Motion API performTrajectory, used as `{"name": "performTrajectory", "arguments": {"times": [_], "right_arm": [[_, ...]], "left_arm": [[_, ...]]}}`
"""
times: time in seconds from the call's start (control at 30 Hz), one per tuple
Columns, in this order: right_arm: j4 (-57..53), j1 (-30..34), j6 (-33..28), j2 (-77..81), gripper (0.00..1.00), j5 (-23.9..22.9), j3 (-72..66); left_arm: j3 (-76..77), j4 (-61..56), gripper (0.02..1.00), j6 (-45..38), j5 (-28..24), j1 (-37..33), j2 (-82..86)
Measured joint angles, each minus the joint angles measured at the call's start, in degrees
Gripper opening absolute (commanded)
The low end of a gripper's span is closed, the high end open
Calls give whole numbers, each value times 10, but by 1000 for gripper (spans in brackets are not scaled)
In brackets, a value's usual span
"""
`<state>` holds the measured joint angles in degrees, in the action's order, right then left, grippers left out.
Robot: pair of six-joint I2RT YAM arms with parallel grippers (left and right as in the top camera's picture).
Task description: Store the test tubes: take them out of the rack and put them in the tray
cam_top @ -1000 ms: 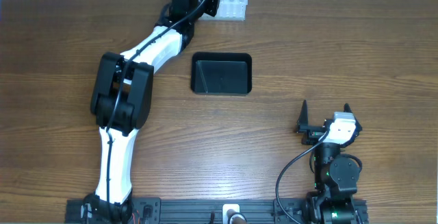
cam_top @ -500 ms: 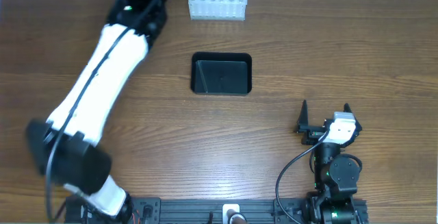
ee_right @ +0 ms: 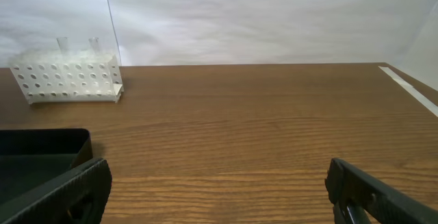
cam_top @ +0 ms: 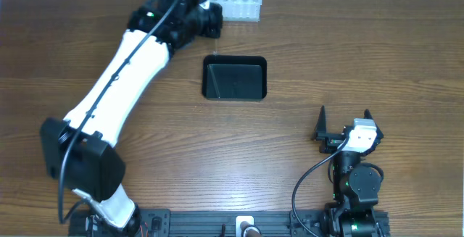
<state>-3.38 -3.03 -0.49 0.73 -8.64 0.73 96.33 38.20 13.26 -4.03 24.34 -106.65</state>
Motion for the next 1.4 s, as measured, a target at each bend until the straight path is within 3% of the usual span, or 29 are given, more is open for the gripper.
{"name": "performTrajectory", "arguments": {"times": [0.63,1.4], "right_arm": [[0,0,0,0,993,0,0],[0,0,0,0,991,0,0]], "left_arm": [[-6,4,106,49,60,47,-110],[-6,25,145,61,64,40,-153]]}}
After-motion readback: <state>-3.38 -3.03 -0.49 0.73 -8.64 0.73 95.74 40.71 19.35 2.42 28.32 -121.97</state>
